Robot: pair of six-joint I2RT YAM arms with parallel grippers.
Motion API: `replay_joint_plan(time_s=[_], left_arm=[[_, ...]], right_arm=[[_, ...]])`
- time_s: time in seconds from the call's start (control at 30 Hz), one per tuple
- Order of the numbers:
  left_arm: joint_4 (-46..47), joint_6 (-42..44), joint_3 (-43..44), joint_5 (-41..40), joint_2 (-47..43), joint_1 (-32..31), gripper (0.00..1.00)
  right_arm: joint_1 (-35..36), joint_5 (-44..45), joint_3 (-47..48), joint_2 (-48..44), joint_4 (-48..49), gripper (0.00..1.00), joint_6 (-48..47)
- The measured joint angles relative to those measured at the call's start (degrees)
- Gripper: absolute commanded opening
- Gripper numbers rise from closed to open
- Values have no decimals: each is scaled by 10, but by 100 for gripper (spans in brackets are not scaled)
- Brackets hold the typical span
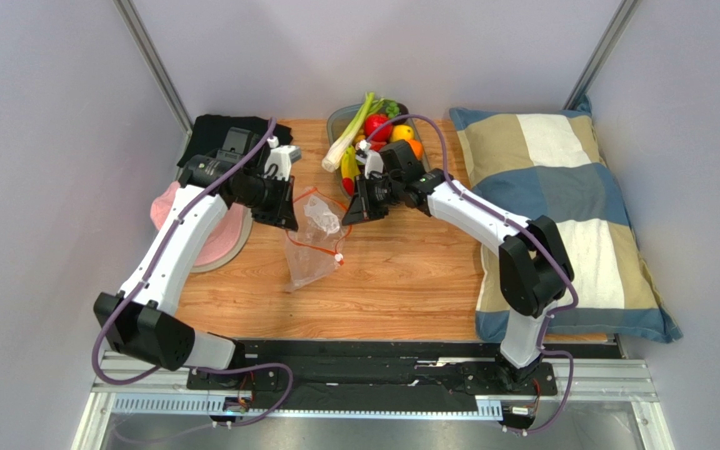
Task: Place the food in the zip-top bag and seal the zipper
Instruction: Open the zipper of the food storage bag, then pick up the fake fruit from the bin.
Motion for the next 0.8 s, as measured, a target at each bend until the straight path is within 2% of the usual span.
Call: replay_joint_plan(time_s=[0.07, 0.1, 0.17, 0.23, 0.3, 0.43, 0.57, 0.67, 0.8], left_arm=[[7, -6, 0, 10, 21, 0, 0], [10, -9, 0, 16, 33, 0, 0], [16, -15, 0, 25, 49, 0, 0], [21, -19, 0, 34, 58, 1, 0], [25, -23, 0, 42, 60, 1, 0], [34, -29, 0, 56, 61, 3, 0], [38, -31, 0, 63, 64, 3, 0], [38, -30, 6, 64, 71, 3, 0], [38, -29, 17, 63, 80, 3, 0]], right_arm=[[0, 0, 21, 9, -18, 53, -19], [-2, 0, 27, 9, -27, 68, -28], [-6, -1, 43, 7, -43, 78, -49], [-15, -2, 50, -1, -54, 93, -70], [-34, -3, 50, -15, -68, 100, -87], [-89, 18, 81, -31, -93, 100, -138], [-136, 78, 155, -18, -104, 100, -215], [-153, 126, 211, 9, -96, 100, -286], [-161, 164, 230, 43, -75, 100, -379]])
